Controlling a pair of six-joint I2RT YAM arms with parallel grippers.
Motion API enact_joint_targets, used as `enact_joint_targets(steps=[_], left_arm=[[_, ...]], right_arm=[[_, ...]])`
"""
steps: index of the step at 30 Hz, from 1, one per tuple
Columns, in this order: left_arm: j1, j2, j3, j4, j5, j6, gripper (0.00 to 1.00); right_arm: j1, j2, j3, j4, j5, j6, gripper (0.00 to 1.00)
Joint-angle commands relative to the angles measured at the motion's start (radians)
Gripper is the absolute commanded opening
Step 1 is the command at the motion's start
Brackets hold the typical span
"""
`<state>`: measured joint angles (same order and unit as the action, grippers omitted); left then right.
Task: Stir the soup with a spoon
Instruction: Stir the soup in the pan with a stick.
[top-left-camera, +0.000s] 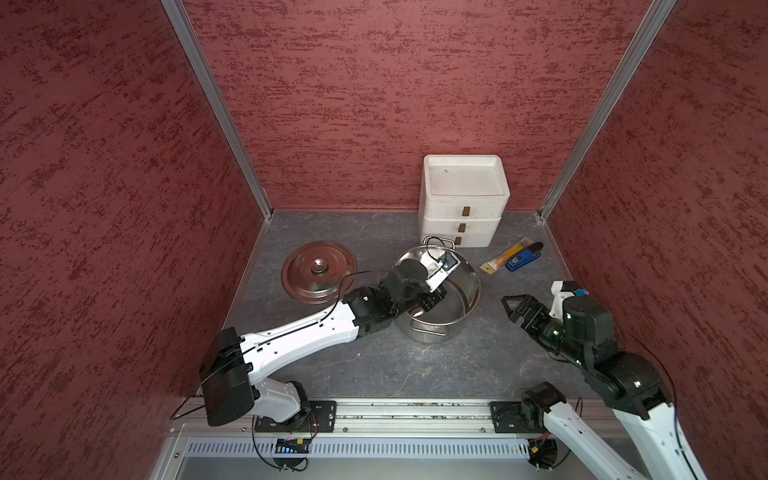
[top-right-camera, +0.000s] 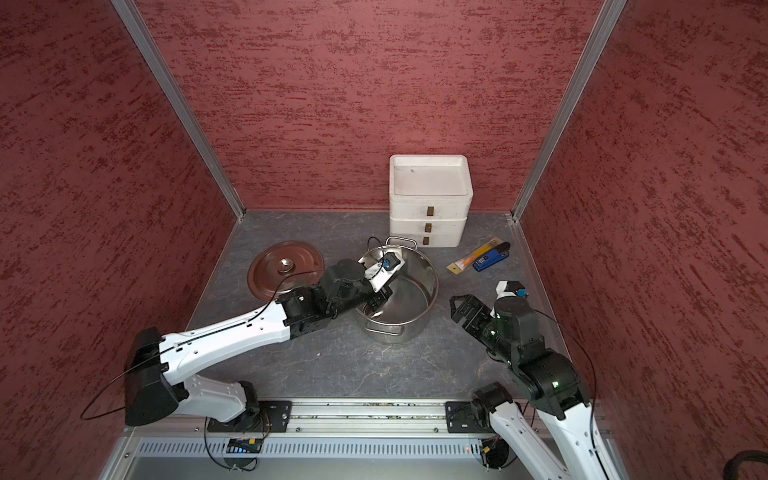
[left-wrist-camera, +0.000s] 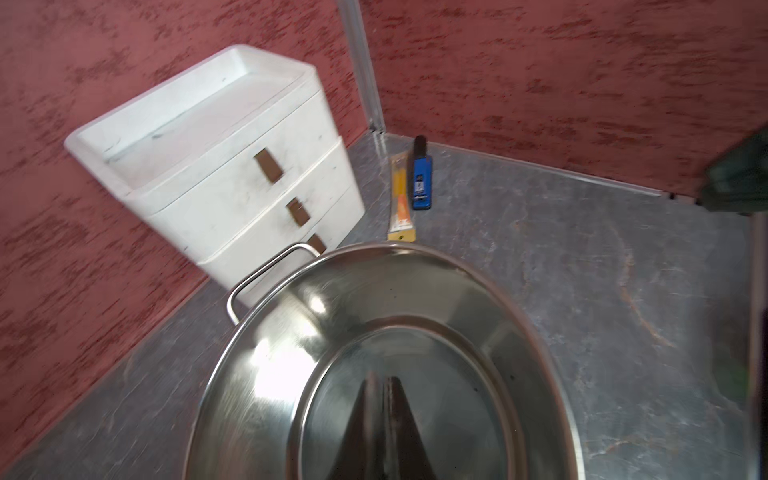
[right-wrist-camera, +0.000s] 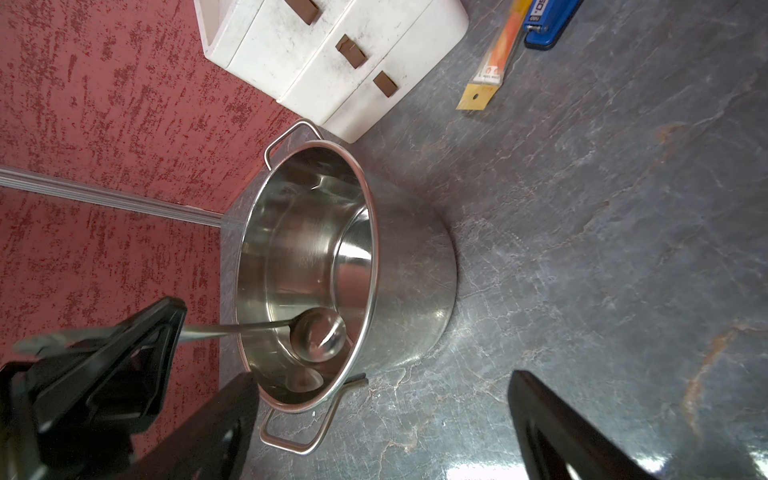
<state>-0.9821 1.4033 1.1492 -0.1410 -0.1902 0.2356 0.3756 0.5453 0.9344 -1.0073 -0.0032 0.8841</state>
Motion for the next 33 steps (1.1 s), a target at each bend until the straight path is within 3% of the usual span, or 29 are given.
enact_joint_targets(steps=[1, 9, 14, 26, 33], left_arm=[[0.078, 0.011, -0.003, 0.072, -0.031, -0.013, 0.00], [0.225, 0.144, 0.079, 0.137, 0.036, 0.027, 0.00], [0.249, 0.266, 0.188, 0.184, 0.107, 0.045, 0.00], [0.150, 0.530, 0.494, 0.192, 0.180, 0.064, 0.00], [0.046, 0.555, 0.528, 0.178, 0.213, 0.079, 0.00]], right_arm=[[0.005, 0.006, 0.007, 0.042, -0.019, -0.013, 0.99], [0.004, 0.004, 0.045, 0.002, 0.008, -0.010, 0.99], [0.005, -0.002, 0.068, -0.031, 0.033, -0.011, 0.98], [0.005, -0.014, 0.074, -0.059, 0.051, 0.005, 0.98], [0.004, -0.030, 0.065, -0.065, 0.060, 0.008, 0.98]])
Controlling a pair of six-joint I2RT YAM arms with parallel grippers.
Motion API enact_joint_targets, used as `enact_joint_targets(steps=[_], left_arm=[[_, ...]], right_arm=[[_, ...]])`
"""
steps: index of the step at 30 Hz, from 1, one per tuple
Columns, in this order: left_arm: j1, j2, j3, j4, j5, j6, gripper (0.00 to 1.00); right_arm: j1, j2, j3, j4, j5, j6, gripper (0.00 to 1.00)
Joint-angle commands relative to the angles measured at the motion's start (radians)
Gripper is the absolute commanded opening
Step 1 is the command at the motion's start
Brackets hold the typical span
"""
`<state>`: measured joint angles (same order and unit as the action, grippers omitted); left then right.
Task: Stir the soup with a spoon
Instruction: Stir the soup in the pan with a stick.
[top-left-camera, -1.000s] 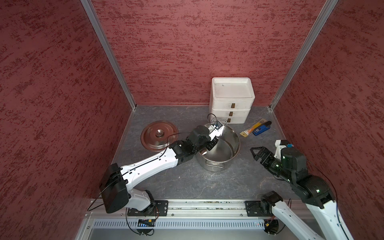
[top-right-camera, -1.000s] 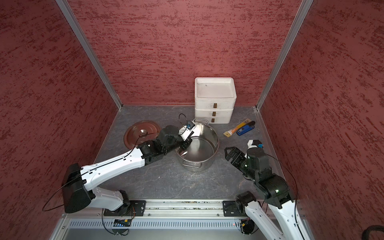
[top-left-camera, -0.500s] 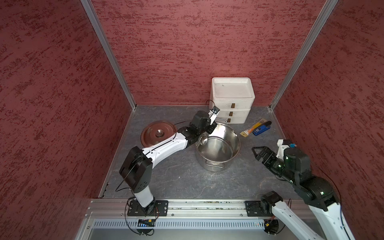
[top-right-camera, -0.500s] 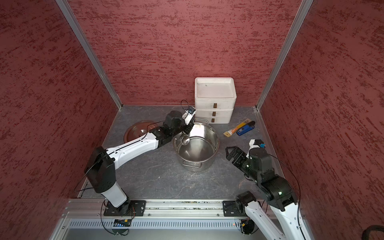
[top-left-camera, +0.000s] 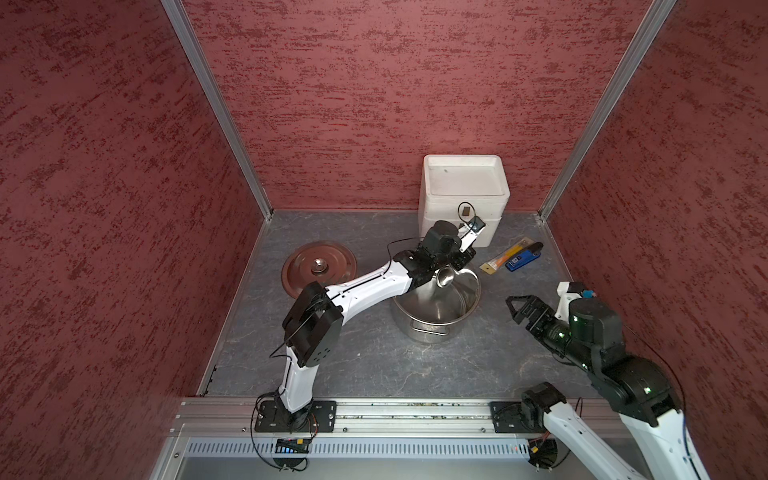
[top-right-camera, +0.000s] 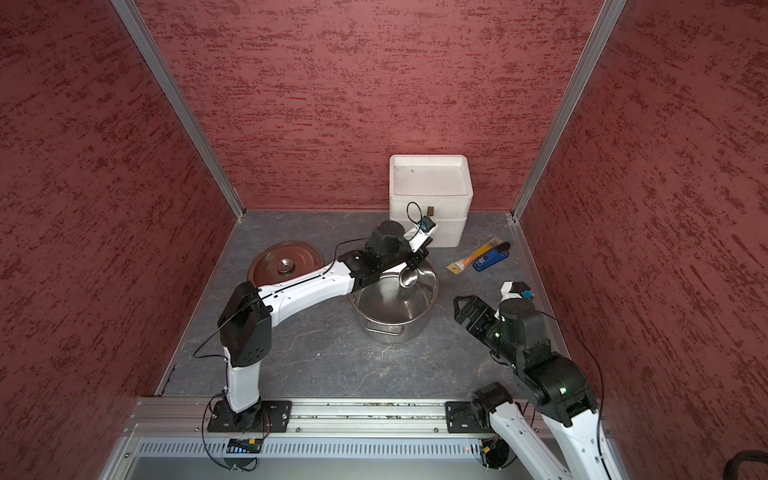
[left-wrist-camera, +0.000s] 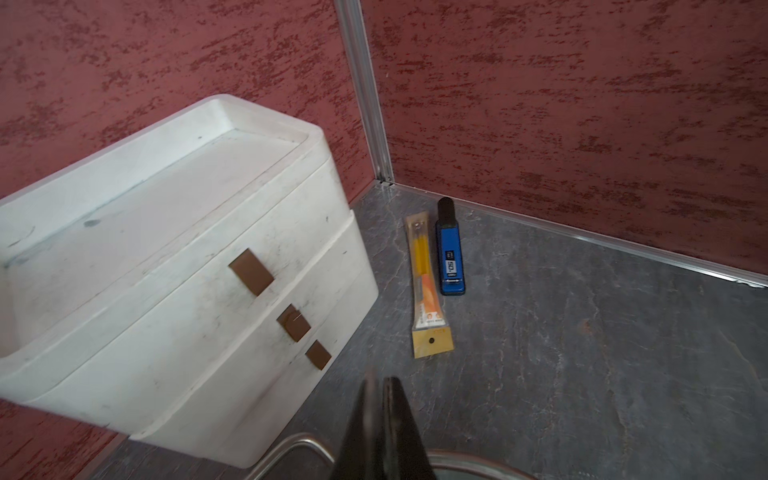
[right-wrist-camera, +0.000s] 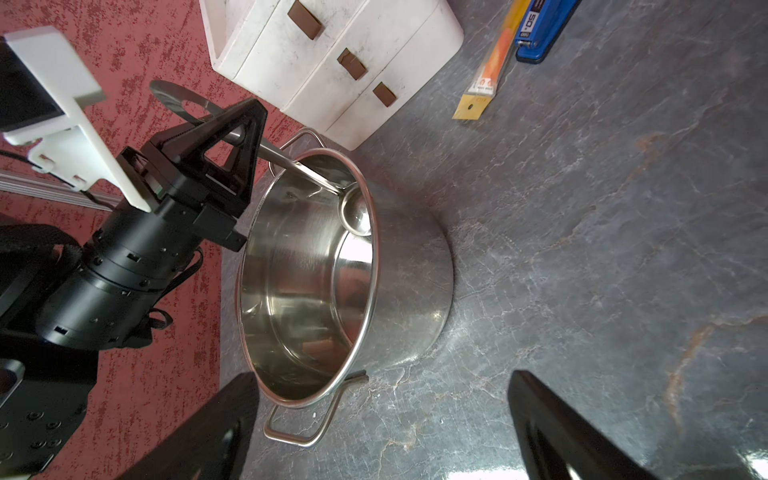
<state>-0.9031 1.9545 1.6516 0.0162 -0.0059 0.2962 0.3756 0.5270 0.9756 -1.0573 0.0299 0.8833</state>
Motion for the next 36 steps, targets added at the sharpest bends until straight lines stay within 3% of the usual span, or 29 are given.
enact_joint_targets(steps=[1, 10, 21, 26, 36], left_arm=[[-0.045, -0.001, 0.016, 0.021, 0.028, 0.016, 0.00], [-0.161, -0.157, -0.175, 0.017, -0.015, -0.015, 0.00], [-0.216, -0.405, -0.430, -0.058, -0.154, -0.129, 0.00], [-0.175, -0.494, -0.517, -0.084, -0.199, -0.137, 0.00], [0.036, -0.513, -0.571, -0.032, -0.163, -0.126, 0.00]], right_arm=[[0.005, -0.012, 0.022, -0.014, 0.028, 0.008, 0.98], [0.005, -0.014, -0.012, 0.021, 0.010, 0.007, 0.98], [0.005, -0.007, -0.054, 0.066, -0.025, 0.015, 0.98], [0.005, 0.015, -0.057, 0.095, -0.039, 0.014, 0.98], [0.005, 0.056, -0.024, 0.106, -0.042, -0.002, 0.98]])
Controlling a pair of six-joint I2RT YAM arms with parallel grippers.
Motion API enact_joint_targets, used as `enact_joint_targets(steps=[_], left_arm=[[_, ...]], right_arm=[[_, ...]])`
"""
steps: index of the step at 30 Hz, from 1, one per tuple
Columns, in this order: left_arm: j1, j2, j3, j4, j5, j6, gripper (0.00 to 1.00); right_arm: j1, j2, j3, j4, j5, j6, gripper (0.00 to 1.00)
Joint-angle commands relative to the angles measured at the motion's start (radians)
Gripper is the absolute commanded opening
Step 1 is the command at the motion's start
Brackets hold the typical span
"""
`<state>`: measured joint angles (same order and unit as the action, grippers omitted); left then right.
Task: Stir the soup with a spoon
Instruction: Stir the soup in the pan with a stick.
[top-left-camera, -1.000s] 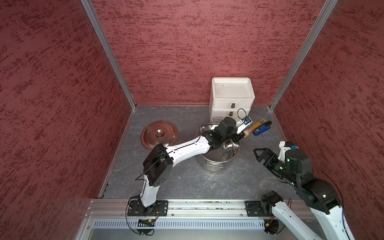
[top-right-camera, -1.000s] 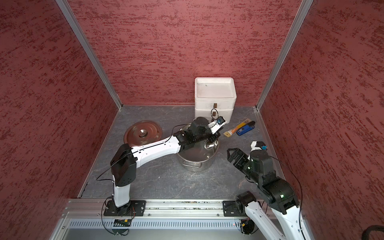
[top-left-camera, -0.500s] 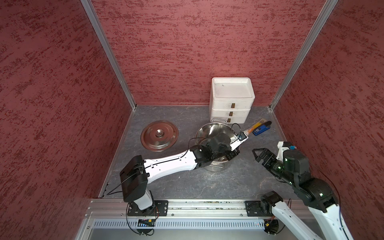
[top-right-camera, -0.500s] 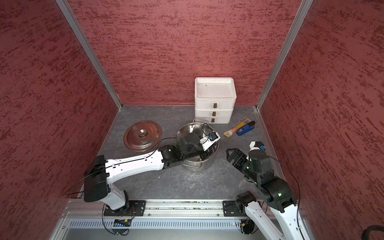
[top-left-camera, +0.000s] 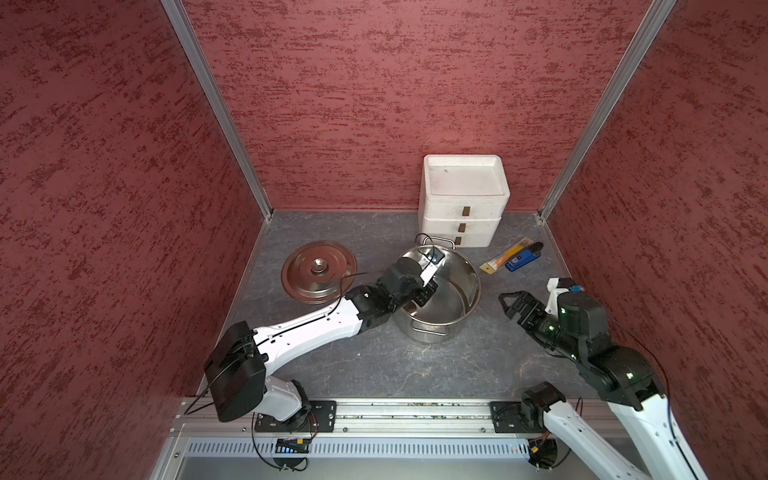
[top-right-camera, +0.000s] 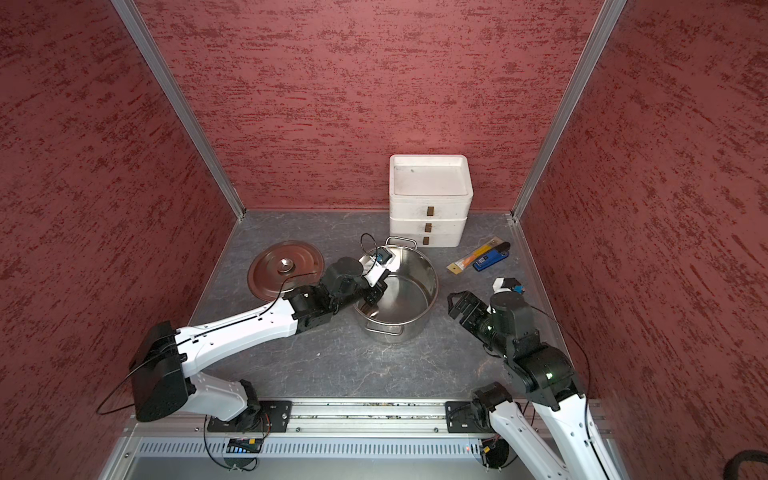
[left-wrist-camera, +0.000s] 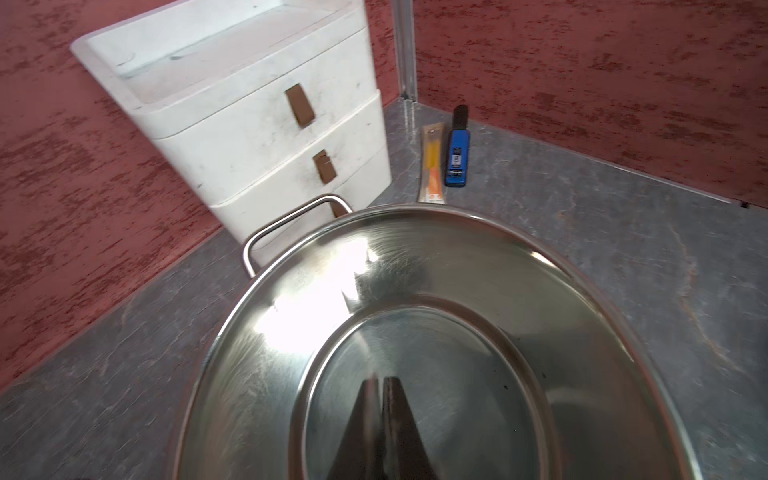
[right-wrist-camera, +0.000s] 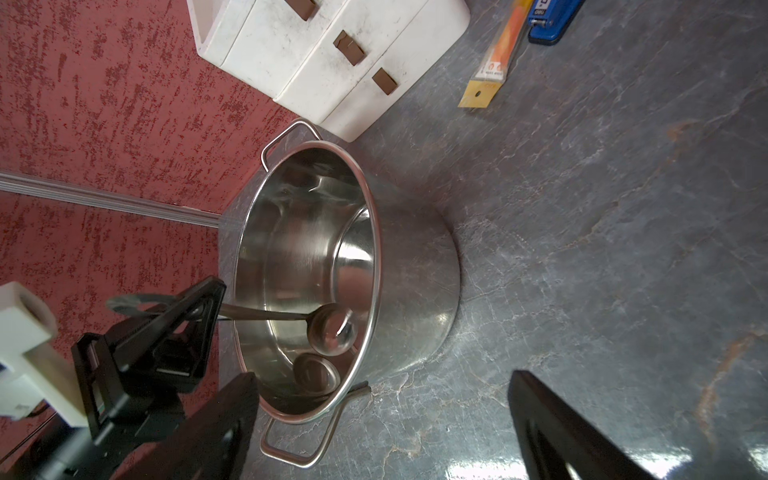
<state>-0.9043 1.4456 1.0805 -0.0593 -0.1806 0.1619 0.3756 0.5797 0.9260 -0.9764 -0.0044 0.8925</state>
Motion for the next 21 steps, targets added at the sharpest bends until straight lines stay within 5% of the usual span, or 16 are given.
enact_joint_targets(steps=[1, 11, 21], left_arm=[[0.055, 0.010, 0.012, 0.053, 0.022, 0.016, 0.00], [0.155, 0.230, 0.216, 0.143, 0.121, 0.092, 0.00], [0.096, 0.454, 0.508, 0.071, 0.248, 0.110, 0.00]], right_arm=[[0.005, 0.005, 0.030, 0.023, -0.005, -0.012, 0.98], [0.004, 0.014, 0.078, -0.007, 0.017, -0.008, 0.98], [0.005, -0.026, 0.095, -0.056, 0.056, 0.017, 0.98]])
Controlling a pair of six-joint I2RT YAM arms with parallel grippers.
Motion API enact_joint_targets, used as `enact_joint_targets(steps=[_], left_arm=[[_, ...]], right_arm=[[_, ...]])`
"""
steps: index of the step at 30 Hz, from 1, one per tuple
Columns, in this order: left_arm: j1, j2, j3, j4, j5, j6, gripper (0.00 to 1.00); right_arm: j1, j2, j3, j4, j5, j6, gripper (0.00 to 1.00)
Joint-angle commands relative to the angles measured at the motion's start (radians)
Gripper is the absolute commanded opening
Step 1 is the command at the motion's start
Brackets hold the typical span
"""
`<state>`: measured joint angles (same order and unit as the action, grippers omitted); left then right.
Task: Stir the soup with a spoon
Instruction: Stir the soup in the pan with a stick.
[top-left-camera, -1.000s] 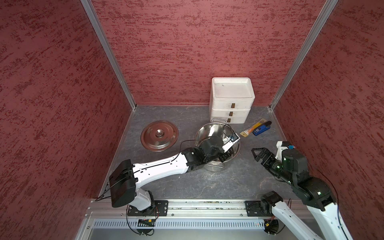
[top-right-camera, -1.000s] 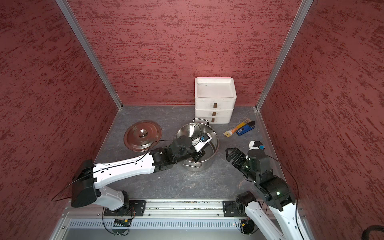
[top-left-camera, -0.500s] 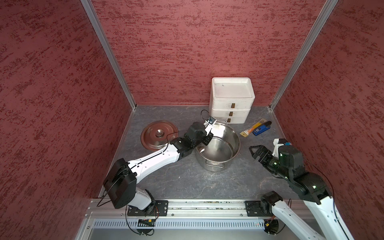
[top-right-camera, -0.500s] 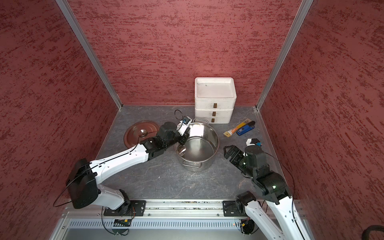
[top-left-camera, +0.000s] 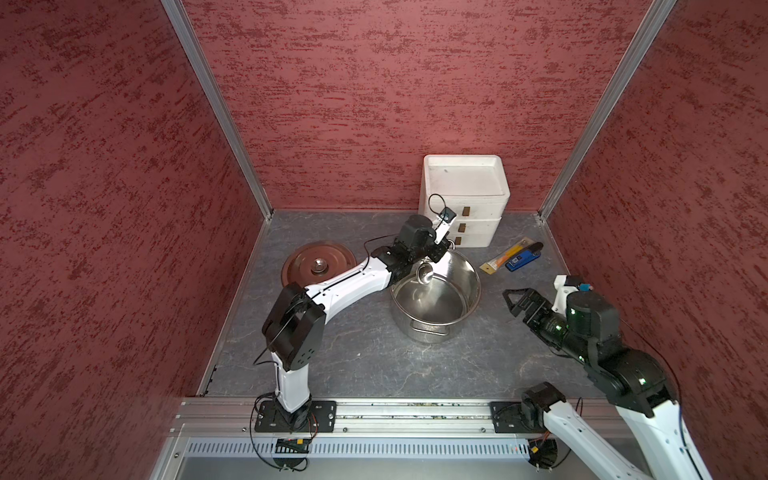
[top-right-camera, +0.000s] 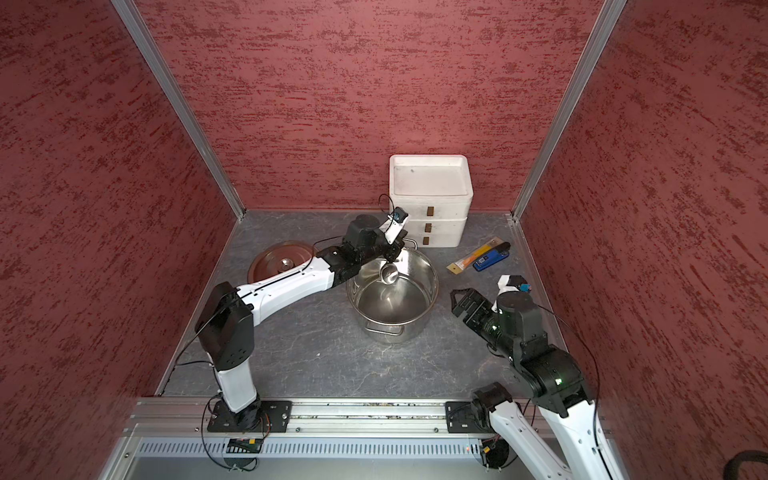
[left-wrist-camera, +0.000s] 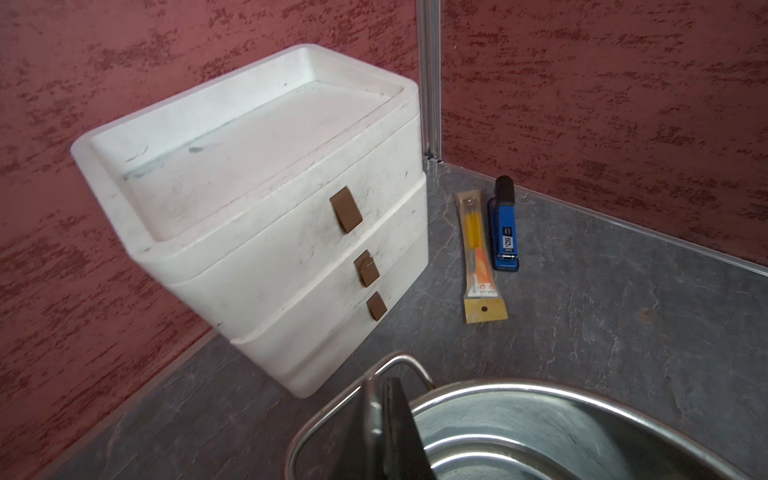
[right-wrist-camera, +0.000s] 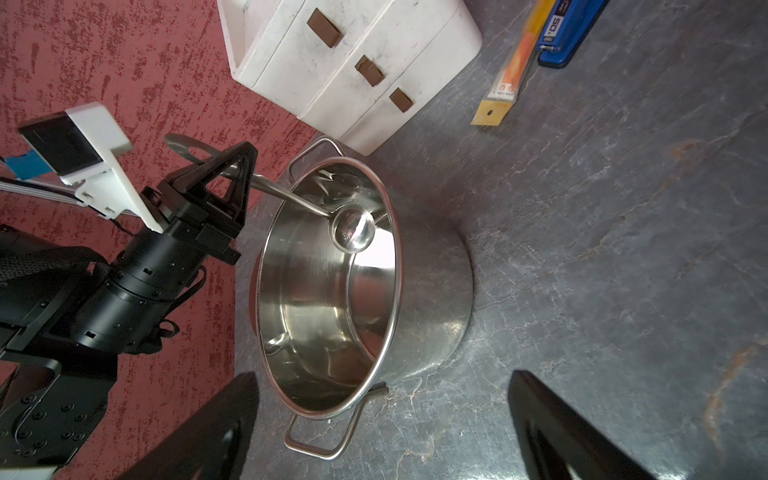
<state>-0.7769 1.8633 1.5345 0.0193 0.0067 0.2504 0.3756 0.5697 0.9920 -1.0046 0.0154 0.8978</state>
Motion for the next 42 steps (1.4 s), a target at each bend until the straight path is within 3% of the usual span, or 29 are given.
enact_joint_targets(steps=[1, 10, 25, 34, 42], left_arm=[[-0.045, 0.048, 0.070, -0.008, 0.075, 0.026, 0.00], [-0.169, 0.067, 0.104, -0.024, 0.121, 0.061, 0.00], [-0.301, -0.216, -0.230, -0.050, -0.043, 0.038, 0.00], [-0.265, -0.387, -0.435, -0.067, -0.162, -0.006, 0.00], [-0.090, -0.431, -0.490, -0.026, -0.134, -0.025, 0.00]], right_arm=[[0.004, -0.018, 0.030, -0.032, 0.038, 0.012, 0.98], [0.005, -0.035, 0.021, -0.038, 0.039, 0.014, 0.99], [0.005, -0.032, -0.046, 0.030, -0.009, 0.018, 0.99], [0.004, 0.004, -0.048, 0.063, -0.031, 0.004, 0.98], [0.005, 0.052, -0.035, 0.099, -0.048, -0.005, 0.98]])
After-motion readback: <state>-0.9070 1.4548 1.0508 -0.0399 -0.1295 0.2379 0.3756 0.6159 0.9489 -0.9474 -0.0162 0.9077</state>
